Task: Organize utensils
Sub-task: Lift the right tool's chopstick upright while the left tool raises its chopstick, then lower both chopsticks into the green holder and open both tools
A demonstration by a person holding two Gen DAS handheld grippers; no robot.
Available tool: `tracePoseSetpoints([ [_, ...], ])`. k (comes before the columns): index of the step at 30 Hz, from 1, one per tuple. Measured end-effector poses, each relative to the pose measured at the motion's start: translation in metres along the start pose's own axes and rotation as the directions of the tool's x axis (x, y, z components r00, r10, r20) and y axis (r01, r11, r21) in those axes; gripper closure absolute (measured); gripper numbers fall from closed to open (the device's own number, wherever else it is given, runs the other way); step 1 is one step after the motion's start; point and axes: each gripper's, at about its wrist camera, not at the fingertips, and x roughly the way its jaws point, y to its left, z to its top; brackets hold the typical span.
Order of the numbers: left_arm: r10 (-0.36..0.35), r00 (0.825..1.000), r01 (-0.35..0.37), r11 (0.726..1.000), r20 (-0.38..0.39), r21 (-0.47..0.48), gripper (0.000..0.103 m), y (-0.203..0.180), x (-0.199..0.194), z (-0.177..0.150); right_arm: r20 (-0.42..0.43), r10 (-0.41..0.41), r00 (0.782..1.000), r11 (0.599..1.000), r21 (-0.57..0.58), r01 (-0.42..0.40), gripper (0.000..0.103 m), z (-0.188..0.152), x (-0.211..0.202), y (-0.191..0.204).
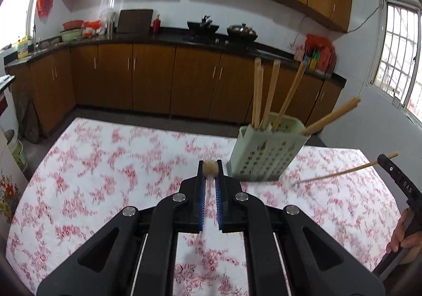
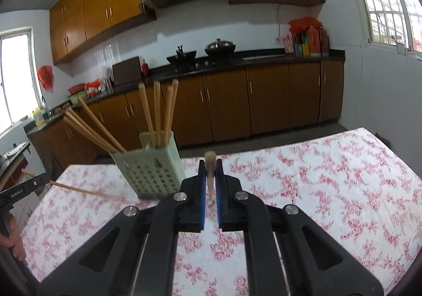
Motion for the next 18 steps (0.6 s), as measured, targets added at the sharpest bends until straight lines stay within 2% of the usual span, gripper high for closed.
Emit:
tracePoseSetpoints([
  [9, 0.004, 1.000, -0.004, 1.000, 0.014, 0.018, 0.096, -0.005, -0.003, 0.009, 0.023, 0.024, 0.999, 1.000, 0.003, -0.024, 0.095, 0.015, -0.007, 0.007],
  [18, -0.102, 0.991, 0.095, 0.993, 0.089, 0.076, 0.096, -0.038, -0.036, 0.047, 0.125, 0.120, 0.985, 0.993, -0.003, -0.121, 0.095, 0.074, -0.044, 0.021],
])
